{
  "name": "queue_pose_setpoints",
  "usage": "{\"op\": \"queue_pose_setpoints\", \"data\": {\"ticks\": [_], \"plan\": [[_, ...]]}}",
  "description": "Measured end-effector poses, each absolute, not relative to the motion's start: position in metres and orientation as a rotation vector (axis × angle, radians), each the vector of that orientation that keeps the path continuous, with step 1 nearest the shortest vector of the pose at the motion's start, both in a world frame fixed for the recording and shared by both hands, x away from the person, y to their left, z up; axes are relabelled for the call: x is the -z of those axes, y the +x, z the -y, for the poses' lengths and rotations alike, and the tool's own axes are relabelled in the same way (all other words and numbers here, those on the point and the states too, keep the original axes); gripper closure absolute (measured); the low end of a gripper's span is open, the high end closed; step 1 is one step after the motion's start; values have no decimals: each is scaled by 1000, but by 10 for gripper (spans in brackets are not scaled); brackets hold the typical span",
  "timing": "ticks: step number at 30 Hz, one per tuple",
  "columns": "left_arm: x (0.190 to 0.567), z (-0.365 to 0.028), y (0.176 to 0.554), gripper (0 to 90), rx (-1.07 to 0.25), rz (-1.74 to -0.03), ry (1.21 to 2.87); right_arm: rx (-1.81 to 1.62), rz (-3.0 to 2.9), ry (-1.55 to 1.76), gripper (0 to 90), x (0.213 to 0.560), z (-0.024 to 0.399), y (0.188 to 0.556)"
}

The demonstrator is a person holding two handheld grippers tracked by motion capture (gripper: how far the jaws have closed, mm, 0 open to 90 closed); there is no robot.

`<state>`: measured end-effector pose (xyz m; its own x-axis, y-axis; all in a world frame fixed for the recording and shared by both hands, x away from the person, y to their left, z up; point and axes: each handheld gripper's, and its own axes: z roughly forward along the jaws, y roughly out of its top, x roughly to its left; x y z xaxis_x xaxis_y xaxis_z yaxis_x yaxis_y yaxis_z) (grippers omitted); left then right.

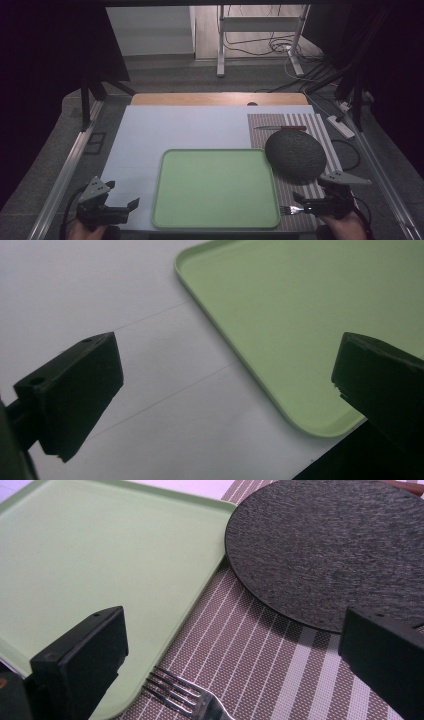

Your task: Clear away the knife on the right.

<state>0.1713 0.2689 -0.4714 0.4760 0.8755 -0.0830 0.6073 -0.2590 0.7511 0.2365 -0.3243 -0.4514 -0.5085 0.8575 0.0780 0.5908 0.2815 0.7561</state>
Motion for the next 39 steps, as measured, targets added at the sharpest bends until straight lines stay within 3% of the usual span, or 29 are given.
{"op": "queue_pose_setpoints", "data": {"ticks": [39], "plan": [[472,-268,171,4,-458,-1227,1985,-1024,-2280,1259,0,453,322,249]]}}
